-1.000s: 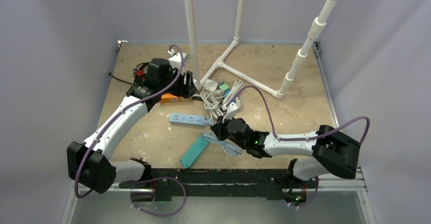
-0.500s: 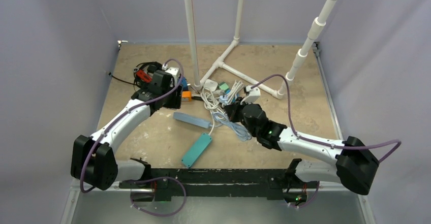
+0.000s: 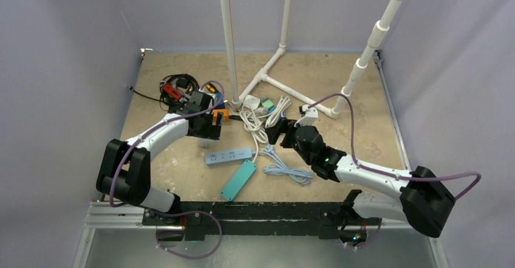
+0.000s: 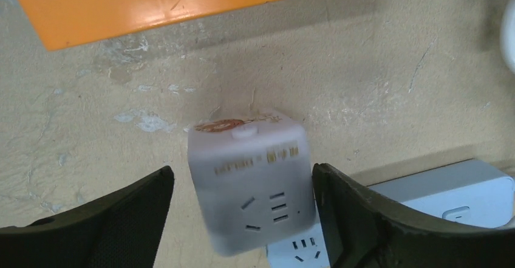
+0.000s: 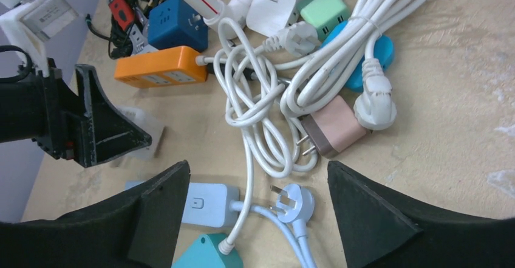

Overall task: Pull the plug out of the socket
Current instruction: Place the plug at the center of the board, then reset both arms

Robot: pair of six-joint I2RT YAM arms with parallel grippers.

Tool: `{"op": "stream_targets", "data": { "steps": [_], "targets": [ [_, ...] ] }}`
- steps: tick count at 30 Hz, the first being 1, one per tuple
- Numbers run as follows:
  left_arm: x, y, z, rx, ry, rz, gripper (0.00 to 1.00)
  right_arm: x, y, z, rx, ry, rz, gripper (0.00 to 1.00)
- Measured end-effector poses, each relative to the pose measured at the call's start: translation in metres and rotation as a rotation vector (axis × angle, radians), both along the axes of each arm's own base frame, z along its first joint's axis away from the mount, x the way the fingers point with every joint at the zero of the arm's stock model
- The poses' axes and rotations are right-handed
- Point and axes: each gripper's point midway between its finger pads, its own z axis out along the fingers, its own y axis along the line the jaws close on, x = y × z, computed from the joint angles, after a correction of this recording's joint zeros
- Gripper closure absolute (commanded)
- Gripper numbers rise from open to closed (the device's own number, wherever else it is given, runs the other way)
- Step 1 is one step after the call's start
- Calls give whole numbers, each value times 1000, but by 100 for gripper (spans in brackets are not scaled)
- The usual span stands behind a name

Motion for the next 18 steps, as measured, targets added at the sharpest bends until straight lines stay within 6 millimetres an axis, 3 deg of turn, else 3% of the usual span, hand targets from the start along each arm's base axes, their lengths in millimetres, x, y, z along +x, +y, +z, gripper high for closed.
{"op": "stream_targets", "data": {
  "steps": [3,7,9,12,15,18],
  "targets": [
    [0,1,0,3,-1,6,1,-1,-3,13,22,-24,3,1],
    [3,5,7,16,-30,20,1,3,-15,35,50,-73,-14,1],
    [7,8,22,17,-89,33,1,10,-27,44,53,-95,-43,1],
    [15,15,62,10,-236,67,1,23,-53,57,46,-125,-128,1],
    [21,25,124,-27,-473,120,1,31,-78,81,48,-174,-244,1],
    [13,34,188,-110,-725,159,1,34,-101,116,55,-245,-348,1]
  ]
}}
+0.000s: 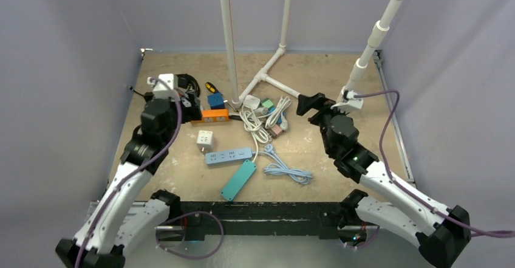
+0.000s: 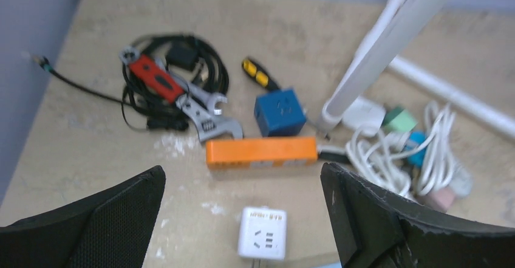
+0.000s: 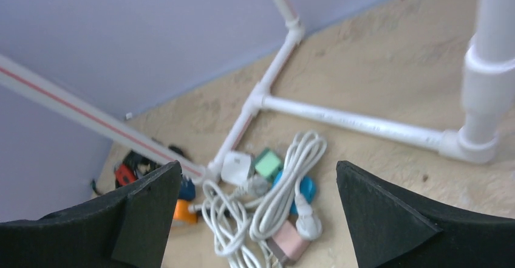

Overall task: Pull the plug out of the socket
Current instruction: Reset both arms

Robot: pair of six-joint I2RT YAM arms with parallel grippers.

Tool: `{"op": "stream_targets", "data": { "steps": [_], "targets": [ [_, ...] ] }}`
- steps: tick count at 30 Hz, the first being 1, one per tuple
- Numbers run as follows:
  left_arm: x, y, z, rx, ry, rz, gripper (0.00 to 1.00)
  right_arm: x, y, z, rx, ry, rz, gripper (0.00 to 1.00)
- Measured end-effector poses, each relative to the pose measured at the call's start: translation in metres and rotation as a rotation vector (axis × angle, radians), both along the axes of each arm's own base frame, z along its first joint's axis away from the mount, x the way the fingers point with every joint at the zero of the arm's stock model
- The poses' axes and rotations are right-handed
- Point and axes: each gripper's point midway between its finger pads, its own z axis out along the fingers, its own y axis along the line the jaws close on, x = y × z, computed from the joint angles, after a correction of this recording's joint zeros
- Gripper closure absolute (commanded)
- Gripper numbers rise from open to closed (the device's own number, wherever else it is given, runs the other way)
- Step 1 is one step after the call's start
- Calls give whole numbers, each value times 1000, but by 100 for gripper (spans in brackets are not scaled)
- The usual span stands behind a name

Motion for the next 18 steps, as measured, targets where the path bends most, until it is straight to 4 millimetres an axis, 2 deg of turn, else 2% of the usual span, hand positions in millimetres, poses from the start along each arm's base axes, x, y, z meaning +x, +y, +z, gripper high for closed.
{"op": "stream_targets", "data": {
  "steps": [4,7,9,13,18],
  "targets": [
    [-22,16,63,-75,-246,43,1,-5,-25,51,14,-122,-91,1],
    [-37,26,85,-109,-351,71,1,-16,-40,81,36,-212,-117,1],
    [-41,29,86,-112,-365,80,1,-25,-49,97,58,-273,-122,1],
    [-39,29,76,-99,-335,83,1,-38,-61,112,75,-343,-130,1],
    [-36,28,70,-90,-313,82,1,-38,-62,115,63,-354,-131,1]
  ]
}}
